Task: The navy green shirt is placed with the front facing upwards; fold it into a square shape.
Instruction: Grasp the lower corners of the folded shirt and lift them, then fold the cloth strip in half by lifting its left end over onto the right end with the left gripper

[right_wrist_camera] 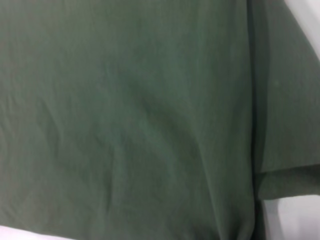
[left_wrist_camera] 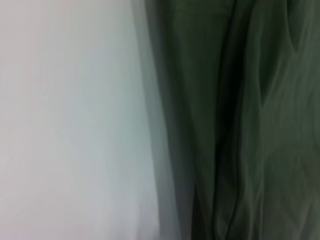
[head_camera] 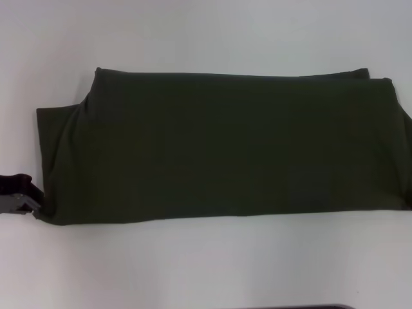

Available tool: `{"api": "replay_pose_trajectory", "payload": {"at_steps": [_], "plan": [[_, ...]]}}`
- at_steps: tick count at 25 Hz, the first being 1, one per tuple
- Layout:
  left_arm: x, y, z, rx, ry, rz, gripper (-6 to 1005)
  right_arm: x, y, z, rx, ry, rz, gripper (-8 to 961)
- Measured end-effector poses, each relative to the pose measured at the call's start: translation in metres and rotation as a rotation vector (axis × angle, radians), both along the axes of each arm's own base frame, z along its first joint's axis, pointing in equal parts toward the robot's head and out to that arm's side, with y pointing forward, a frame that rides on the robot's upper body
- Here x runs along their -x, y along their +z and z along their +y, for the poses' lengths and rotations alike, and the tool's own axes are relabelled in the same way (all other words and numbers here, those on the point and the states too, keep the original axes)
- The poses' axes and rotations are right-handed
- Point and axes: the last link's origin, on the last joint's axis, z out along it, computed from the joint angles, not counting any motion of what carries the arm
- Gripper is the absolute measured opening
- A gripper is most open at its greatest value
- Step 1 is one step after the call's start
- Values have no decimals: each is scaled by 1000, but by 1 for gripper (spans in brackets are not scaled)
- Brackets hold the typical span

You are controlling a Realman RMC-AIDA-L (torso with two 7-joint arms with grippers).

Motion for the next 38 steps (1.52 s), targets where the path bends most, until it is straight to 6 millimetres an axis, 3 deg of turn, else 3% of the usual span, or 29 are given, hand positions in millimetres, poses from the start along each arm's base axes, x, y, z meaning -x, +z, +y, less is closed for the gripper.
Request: {"api": "replay_pose_trajectory", "payload": {"at_steps": [13, 21, 24, 30, 34, 38], "plan": [[-1, 1, -2, 4, 2, -10, 156, 1, 2, -1, 7, 9, 11, 29], [3, 25, -3, -104, 24, -68, 162, 2, 13, 4, -63, 11, 51, 93], [6, 34, -4, -129, 27, -51, 394, 1, 21, 5, -81, 17, 48, 171], [8, 53, 0, -171, 18, -39, 501, -1, 50, 8, -190, 56, 85, 336], [-4, 66, 6, -245, -42, -133, 572, 19, 73, 18, -389, 185, 277, 472], [-21, 71, 10, -283, -123, -248, 585, 36, 71, 25, -472, 279, 422, 607]]}}
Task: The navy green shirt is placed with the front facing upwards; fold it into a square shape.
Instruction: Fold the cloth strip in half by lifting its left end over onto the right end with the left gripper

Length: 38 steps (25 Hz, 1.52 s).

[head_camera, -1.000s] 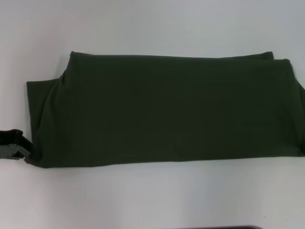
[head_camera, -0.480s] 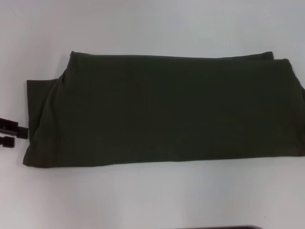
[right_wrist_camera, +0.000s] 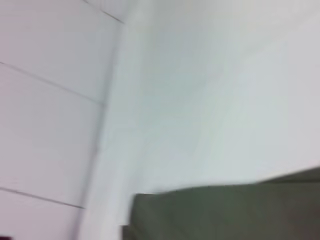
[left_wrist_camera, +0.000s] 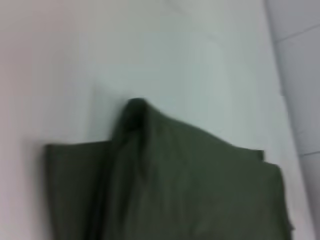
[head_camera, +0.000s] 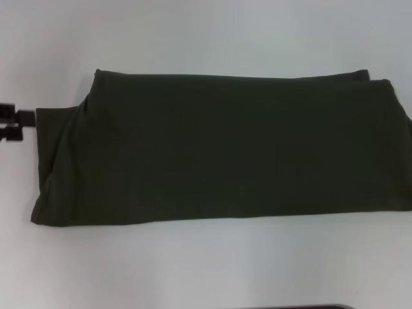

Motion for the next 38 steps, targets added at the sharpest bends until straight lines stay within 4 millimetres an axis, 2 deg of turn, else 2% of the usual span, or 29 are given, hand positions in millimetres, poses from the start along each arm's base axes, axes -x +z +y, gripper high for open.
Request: {"api": "replay_pose_trajectory", "payload": {"at_steps": [7, 13, 21, 27, 33, 38], "plan": [[-13, -9, 7, -5, -42, -55, 582, 23, -26, 15, 68, 100, 8, 859], [-16, -19, 9, 2, -5, -103, 581, 40, -53, 27, 163, 84, 34, 935], [7, -12, 7, -90, 116, -69, 582, 70, -110, 26, 381, 113, -2, 850], [14, -7, 5, -126, 130, -67, 582, 91, -148, 23, 484, 130, 12, 849], [17, -1, 5, -161, 136, -78, 582, 102, -181, 17, 530, 138, 15, 849], [14, -4, 6, -158, 130, -83, 582, 104, -198, 17, 508, 126, 3, 849]]}}
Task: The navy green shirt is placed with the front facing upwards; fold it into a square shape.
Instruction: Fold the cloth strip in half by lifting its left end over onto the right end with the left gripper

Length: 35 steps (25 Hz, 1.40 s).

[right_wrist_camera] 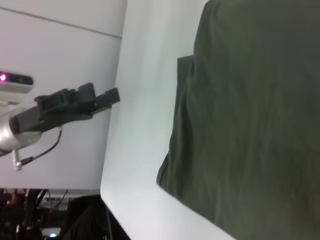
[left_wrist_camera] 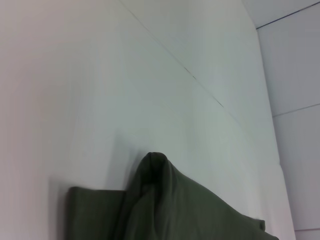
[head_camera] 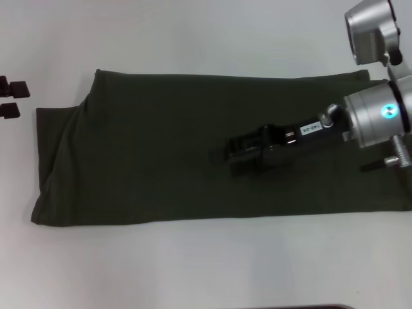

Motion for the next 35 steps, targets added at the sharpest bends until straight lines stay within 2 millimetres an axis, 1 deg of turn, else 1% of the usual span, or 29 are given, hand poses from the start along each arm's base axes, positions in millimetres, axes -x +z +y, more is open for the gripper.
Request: {"api": "replay_pose_trajectory", "payload": {"at_steps": [3, 4, 5, 8, 10, 14, 22, 35], "plan": [[-1, -1, 1, 1, -3, -2, 582, -3, -8, -1, -14, -8, -6, 849], [-1, -1, 1, 2, -3, -3, 582, -5, -16, -4, -10, -10, -12, 849], [-1, -2, 1, 2, -3, -3, 582, -5, -16, -4, -10, -10, -12, 850], [-1, -3, 1, 2, -3, -5, 582, -7, -29, -8, 8, -6, -37, 850], [-1, -3, 1, 0, -1, -4, 582, -7, -33, -9, 9, -6, -48, 850], [-1, -4, 2, -2, 0, -4, 582, -10, -35, -7, -10, -14, -61, 850], [-2, -6, 2, -1, 0, -7, 582, -18, -28, -5, -36, -18, -79, 850], [-1, -9, 1, -3, -2, -7, 582, -24, -30, -6, -40, -24, -116, 850]]}}
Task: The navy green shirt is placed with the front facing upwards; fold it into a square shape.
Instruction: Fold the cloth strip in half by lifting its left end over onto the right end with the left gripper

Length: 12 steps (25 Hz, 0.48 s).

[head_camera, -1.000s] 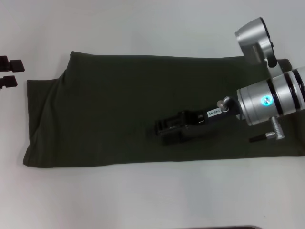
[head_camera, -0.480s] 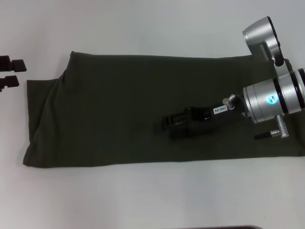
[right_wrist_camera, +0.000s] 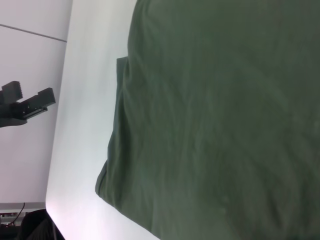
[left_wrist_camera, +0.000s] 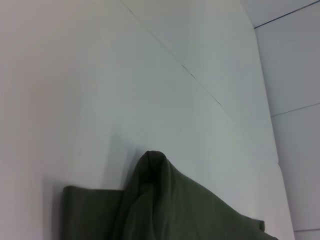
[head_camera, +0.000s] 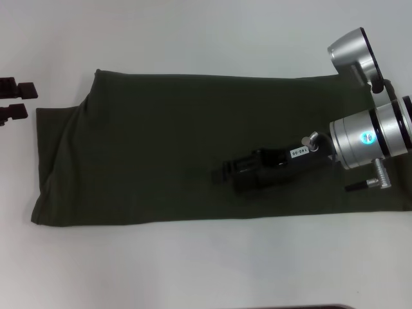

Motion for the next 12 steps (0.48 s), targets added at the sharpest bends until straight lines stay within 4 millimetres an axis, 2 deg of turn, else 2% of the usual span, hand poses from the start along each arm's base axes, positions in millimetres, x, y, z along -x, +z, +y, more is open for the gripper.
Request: {"api": "replay_pose_trajectory", "payload": {"at_steps": [4, 8, 12], "plan": [[0, 0, 0, -1, 0, 1, 582, -1, 4, -1, 1, -8, 17, 851], [0, 0, 0, -2, -1, 1, 582, 11, 14, 3, -9, 8, 98, 851], [-1, -1, 1, -1, -4, 0, 582, 17, 12, 5, -15, 24, 105, 851]]}}
